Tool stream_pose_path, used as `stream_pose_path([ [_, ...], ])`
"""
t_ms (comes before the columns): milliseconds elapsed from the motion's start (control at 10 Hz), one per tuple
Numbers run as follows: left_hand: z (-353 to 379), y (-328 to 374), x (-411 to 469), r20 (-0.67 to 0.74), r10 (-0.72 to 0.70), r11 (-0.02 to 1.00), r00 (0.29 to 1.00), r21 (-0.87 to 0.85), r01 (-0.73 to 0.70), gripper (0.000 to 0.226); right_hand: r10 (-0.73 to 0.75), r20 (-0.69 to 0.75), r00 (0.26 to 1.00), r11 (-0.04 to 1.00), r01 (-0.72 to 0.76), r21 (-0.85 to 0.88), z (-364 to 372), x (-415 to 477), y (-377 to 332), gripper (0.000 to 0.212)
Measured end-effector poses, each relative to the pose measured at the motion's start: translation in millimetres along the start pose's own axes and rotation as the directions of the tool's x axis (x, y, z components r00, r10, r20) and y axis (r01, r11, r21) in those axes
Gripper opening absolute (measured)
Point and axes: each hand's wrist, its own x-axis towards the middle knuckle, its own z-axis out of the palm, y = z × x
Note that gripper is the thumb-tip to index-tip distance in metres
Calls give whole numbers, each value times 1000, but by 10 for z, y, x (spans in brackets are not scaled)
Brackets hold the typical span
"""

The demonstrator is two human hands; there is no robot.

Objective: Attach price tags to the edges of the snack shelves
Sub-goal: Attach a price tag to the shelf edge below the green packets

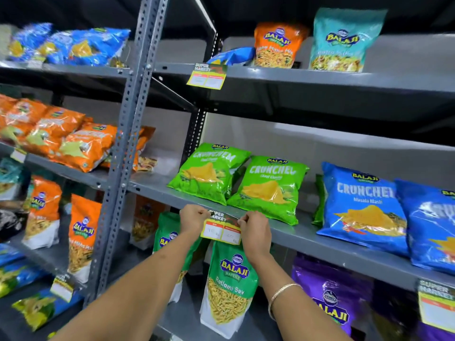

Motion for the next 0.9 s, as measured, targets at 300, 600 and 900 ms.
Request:
stream_pose_path([
  [300,21,-52,131,27,2,996,1000,84,-4,55,-34,-18,999,970,29,-239,-24,17,-109,17],
  [600,-88,20,256,78,-50,920,996,392,15,54,-84,191,978,853,169,-493,-168,154,-268,21],
  [900,-197,257,91,69,-18,809,997,587,-26,58,-75,242,967,795,205,-571,-282,147,-333,35],
])
